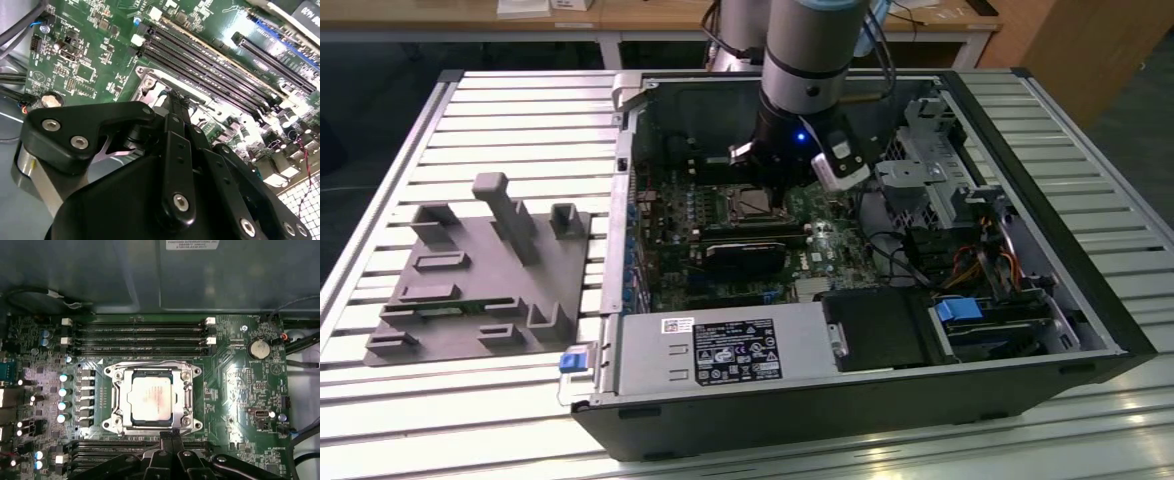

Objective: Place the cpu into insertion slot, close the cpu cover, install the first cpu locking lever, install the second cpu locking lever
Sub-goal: 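Install the second cpu locking lever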

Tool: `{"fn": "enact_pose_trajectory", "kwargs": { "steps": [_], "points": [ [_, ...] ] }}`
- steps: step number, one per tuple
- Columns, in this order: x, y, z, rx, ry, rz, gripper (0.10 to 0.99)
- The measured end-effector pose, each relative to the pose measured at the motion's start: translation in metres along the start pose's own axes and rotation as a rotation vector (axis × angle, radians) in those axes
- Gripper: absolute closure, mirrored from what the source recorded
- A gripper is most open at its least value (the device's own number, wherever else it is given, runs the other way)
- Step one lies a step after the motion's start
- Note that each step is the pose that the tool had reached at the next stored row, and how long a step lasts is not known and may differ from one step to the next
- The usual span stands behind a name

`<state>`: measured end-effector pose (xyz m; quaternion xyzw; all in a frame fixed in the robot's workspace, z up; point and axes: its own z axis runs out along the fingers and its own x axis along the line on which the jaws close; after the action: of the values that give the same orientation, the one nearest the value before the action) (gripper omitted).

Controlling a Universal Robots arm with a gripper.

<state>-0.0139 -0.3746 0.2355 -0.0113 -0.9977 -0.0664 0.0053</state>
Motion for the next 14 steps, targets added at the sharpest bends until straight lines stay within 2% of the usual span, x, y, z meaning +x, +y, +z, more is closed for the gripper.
{"fn": "enact_pose_trajectory", "kwargs": {
  "steps": [8, 14],
  "points": [
    [0.0106, -0.0065, -0.0006, 0.0, 0.0, 0.0, 0.98],
    [0.0247, -0.01, -0.0009, -0.001, 0.0, 0.0, 0.98]
  ]
}}
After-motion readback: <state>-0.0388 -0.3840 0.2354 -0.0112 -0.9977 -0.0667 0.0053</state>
